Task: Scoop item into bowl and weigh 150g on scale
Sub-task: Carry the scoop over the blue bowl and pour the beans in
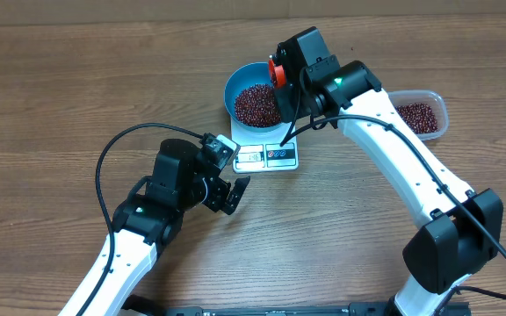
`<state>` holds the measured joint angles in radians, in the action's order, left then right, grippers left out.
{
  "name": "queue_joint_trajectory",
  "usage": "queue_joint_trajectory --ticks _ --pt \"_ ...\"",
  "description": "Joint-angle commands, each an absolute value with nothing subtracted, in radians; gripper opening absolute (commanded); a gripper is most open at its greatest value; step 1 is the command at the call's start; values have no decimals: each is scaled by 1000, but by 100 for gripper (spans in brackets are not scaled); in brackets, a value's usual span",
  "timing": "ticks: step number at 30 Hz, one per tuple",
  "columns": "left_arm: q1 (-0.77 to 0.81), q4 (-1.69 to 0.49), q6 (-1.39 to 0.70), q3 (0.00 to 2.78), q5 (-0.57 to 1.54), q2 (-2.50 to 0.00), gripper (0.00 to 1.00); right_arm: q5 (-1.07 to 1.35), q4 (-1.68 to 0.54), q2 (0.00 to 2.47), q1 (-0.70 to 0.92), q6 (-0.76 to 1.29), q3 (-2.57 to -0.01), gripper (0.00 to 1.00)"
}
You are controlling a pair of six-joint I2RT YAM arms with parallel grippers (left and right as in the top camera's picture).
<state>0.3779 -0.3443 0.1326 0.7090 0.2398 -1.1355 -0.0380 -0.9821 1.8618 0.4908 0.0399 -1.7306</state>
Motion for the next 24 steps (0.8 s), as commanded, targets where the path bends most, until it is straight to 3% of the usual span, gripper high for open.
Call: queue_joint_trajectory --ticks 1,24 --pt "373 -344 123 730 252 -1139 100 -88 -982 1863 510 14 -1763 4" --pt "373 -344 123 730 252 -1139 100 -88 -1002 1863 522 -4 -1763 4"
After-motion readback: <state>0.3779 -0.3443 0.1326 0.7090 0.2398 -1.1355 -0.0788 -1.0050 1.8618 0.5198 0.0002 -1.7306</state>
